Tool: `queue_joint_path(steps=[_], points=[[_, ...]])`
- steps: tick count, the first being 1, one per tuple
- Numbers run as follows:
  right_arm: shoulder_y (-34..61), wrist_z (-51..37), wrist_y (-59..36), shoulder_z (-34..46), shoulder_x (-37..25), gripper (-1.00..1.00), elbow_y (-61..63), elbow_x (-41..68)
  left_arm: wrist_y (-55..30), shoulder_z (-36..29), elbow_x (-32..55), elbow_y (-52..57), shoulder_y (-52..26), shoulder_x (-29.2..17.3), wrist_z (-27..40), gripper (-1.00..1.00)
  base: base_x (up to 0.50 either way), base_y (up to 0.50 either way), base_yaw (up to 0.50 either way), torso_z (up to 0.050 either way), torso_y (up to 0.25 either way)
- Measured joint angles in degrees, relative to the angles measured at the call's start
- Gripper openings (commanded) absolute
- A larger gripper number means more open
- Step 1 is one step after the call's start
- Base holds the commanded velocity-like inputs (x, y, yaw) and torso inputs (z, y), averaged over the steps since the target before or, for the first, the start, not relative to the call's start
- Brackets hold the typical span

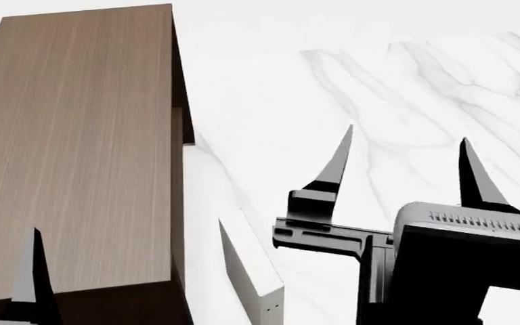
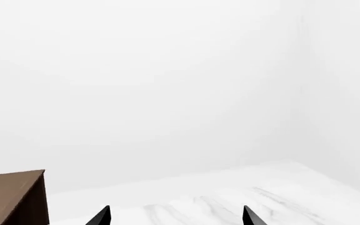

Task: Pick up the book in the middle and place it on the cabinet shelf.

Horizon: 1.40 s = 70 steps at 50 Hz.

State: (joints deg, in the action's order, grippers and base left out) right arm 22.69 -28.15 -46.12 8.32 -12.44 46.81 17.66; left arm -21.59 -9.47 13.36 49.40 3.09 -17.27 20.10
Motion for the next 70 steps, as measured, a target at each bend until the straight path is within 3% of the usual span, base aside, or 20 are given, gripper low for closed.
queue_joint_path(steps=[12, 22, 33, 47, 58, 70], points=[[31.14, 4.3, -6.26, 5.58, 2.25, 1.0, -27.43, 0.28, -0.33, 0.02, 1.03, -0.17, -0.11, -0.11, 0.58, 1.0, 0.0, 0.0, 0.0, 0.0, 0.0], [49.69, 6.11, 2.16, 9.09, 5.39, 1.0, -60.99, -3.41, -0.6, -0.01, 1.38, 0.18, -0.41, -0.44, 1.13, 1.0, 0.0, 0.0, 0.0, 0.0, 0.0], [63.48, -2.02, 15.86, 6.54, 9.62, 1.0, -95.73, -4.02, -0.39, 0.09, 1.93, 0.41, -0.57, -0.89, 1.46, 1.0, 0.0, 0.0, 0.0, 0.0, 0.0], [68.97, -17.2, 20.78, -6.73, 10.59, 1.0, -115.27, 1.54, 1.4, 0.27, 2.21, 1.18, -0.35, -1.63, 1.52, 1.0, 0.0, 0.0, 0.0, 0.0, 0.0], [67.75, -31.2, 18.51, -20.33, 10.75, 1.0, -119.59, 1.33, 3.52, 0.34, 2.29, 0.52, -0.05, -1.94, 1.41, 1.0, 0.0, 0.0, 0.0, 0.0, 0.0], [65.07, -38.97, 14.73, -35.07, 11.28, 1.0, -121.14, -0.88, 4.67, -0.03, 2.14, 0.02, 0.01, -2.17, 1.6, 1.0, 0.0, 0.0, 0.0, 0.0, 0.0]])
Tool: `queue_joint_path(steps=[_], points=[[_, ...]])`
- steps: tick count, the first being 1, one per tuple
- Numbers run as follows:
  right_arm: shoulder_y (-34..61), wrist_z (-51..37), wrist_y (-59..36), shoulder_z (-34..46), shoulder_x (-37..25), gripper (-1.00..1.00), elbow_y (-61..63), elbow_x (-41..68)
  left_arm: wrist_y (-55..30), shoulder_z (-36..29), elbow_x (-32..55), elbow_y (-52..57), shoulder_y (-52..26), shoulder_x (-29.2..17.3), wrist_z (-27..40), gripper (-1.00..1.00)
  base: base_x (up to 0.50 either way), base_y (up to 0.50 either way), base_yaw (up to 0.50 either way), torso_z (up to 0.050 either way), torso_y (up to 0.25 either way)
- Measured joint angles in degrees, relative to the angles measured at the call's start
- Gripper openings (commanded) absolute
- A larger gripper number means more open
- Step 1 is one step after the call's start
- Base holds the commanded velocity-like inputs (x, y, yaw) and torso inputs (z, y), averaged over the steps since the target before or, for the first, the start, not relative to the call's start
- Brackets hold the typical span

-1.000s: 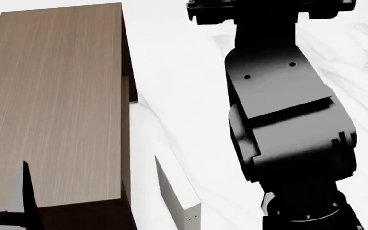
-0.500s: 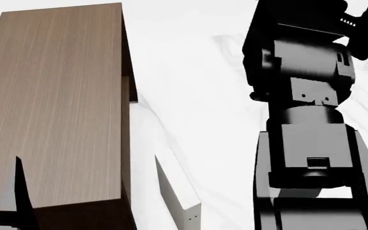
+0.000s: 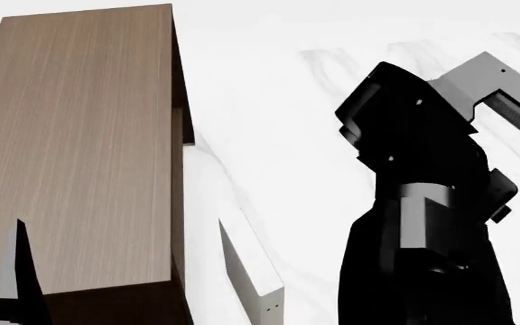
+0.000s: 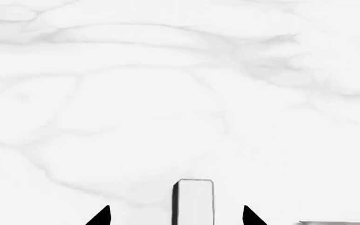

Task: Pick up the book in the middle and place it on the cabinet shelf.

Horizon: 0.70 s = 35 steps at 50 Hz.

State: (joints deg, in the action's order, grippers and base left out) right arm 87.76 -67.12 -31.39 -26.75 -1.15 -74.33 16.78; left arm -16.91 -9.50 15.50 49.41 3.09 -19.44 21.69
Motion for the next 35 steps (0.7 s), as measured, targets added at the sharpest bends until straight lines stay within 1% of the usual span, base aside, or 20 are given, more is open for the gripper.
queue_joint_path(steps=[8, 17, 25, 35], points=[[-1.23, -1.16, -1.38, -7.3, 0.27, 1.0, -0.37, -2.78, -0.47, -0.33, 0.08, 0.54, -0.17, -0.21, 0.48, 1.0, 0.0, 0.0, 0.0, 0.0, 0.0], [-1.82, -1.15, -2.34, -13.14, 0.47, 1.0, -0.52, -5.7, -1.56, -0.46, 0.45, 1.62, -0.41, -0.56, 1.2, 1.0, 0.0, 0.0, 0.0, 0.0, 0.0], [-2.51, -0.41, -2.67, -16.72, 0.66, 1.0, -0.59, -7.79, -2.37, -0.45, 0.86, 2.58, -0.53, -0.93, 1.84, 1.0, 0.0, 0.0, 0.0, 0.0, 0.0], [-3.18, 0.8, -3.38, -19.37, 0.49, 1.0, -0.61, -10.27, -1.9, -0.63, 0.98, 2.21, -0.61, -1.22, 2.08, 1.0, 0.0, 0.0, 0.0, 0.0, 0.0]])
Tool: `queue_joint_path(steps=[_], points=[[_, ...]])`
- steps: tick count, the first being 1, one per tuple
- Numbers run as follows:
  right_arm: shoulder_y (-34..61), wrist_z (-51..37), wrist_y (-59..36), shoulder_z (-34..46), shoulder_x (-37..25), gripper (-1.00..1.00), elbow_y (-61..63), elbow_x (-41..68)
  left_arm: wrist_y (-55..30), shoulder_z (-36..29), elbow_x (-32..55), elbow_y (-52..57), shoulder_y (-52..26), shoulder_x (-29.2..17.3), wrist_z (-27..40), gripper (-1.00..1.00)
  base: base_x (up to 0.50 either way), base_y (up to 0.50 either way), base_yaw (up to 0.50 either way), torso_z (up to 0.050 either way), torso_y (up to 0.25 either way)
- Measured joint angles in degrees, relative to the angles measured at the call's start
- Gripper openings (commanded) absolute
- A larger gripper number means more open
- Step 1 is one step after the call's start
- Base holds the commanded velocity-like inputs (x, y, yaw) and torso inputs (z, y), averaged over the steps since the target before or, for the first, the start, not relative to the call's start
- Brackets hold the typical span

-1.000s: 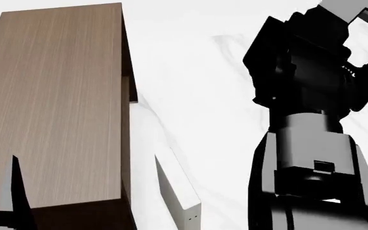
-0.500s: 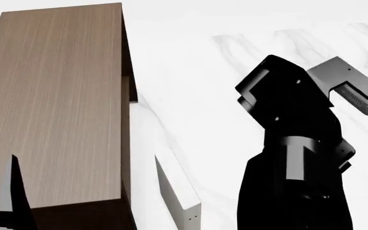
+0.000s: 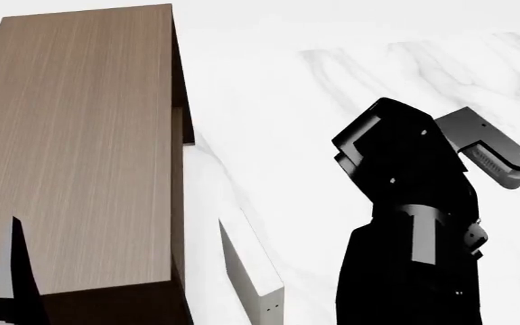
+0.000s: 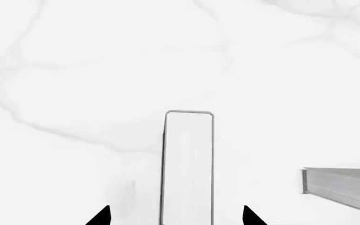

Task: Pick up the book in the middle and place it on the cabinet shelf.

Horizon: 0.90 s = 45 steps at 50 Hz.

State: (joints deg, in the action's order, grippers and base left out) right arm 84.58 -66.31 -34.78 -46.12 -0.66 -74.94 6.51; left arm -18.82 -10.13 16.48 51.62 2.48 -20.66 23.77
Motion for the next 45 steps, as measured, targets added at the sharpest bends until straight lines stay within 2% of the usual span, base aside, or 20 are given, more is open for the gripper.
queue_joint_path(steps=[26, 27, 45], points=[[-3.73, 6.6, -0.64, -0.51, -0.94, 1.0, 0.0, -4.86, 0.74, -0.71, 0.16, -0.51, -0.11, -0.68, 0.66, 1.0, 0.0, 0.0, 0.0, 0.0, 0.0], [-3.83, 6.94, -0.74, -0.47, -0.93, -1.0, -0.01, -4.94, 0.73, -0.72, 0.18, -0.5, -0.12, -0.71, 0.7, 1.0, 0.0, 0.0, 0.0, 0.0, 0.0], [-4.7, 8.22, 0.82, -2.32, -0.46, -1.0, -0.06, -7.61, 0.43, -1.26, 0.42, -0.12, -0.36, -1.13, 1.44, 1.0, 0.0, 0.0, 0.0, 0.0, -0.001]])
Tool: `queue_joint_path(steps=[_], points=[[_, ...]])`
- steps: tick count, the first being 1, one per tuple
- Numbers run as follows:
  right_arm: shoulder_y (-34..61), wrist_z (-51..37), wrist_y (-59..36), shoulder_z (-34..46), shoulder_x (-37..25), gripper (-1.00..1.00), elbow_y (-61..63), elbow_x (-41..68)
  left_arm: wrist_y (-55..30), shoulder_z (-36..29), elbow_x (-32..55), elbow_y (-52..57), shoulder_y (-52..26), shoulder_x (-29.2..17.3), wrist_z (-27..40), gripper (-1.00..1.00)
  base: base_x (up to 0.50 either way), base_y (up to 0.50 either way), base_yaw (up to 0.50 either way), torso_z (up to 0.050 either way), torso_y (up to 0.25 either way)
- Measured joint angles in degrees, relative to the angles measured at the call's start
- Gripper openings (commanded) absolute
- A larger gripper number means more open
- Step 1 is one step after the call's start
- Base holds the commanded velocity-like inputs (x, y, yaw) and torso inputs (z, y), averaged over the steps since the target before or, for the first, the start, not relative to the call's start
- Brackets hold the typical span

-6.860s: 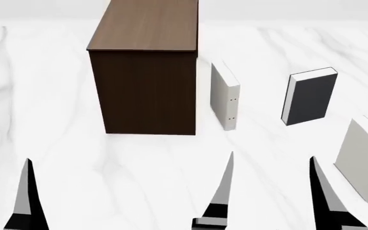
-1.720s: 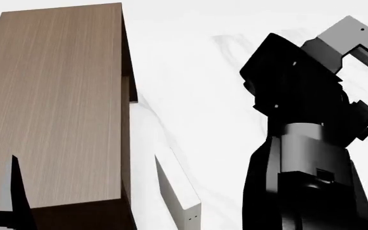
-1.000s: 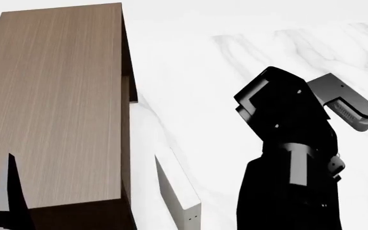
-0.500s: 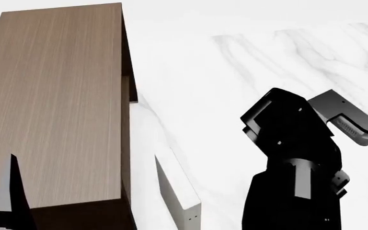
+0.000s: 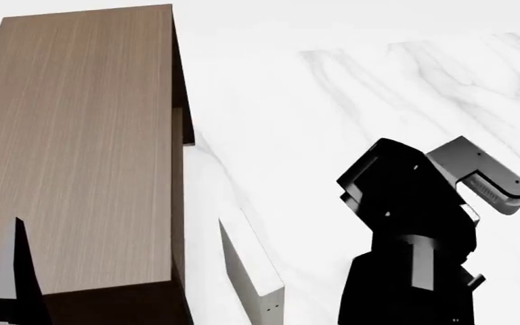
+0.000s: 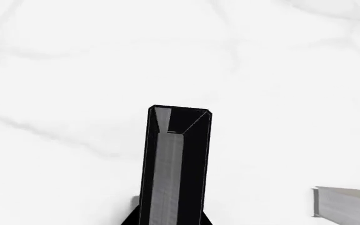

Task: Pick up the book in the middle and place it on the cabinet shelf.

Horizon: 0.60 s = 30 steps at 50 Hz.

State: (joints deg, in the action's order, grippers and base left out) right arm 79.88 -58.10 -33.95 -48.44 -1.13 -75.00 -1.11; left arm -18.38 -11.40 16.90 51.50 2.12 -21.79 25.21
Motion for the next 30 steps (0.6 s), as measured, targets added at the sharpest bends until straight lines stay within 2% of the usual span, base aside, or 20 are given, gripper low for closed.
queue_joint_path(steps=[10, 20, 30], points=[[0.15, 6.6, 9.64, 7.4, 0.73, -1.0, 0.03, 0.0, 0.13, -0.37, 0.08, -0.15, -0.12, -0.17, 0.28, 1.0, 0.0, 0.0, 0.0, 0.0, 0.0], [-3.66, 8.96, 15.2, 27.58, 0.88, -1.0, 14.03, 16.11, 0.41, -0.61, 0.2, -0.34, -0.11, -0.39, 0.49, 1.0, 0.0, 0.0, 0.0, 0.0, 0.0], [-5.79, 10.25, 21.68, 40.03, 0.86, -1.0, 23.18, 28.79, 0.65, -0.69, 0.41, -0.45, -0.13, -0.67, 0.7, 1.0, 0.0, 0.0, 0.0, 0.0, 0.0]])
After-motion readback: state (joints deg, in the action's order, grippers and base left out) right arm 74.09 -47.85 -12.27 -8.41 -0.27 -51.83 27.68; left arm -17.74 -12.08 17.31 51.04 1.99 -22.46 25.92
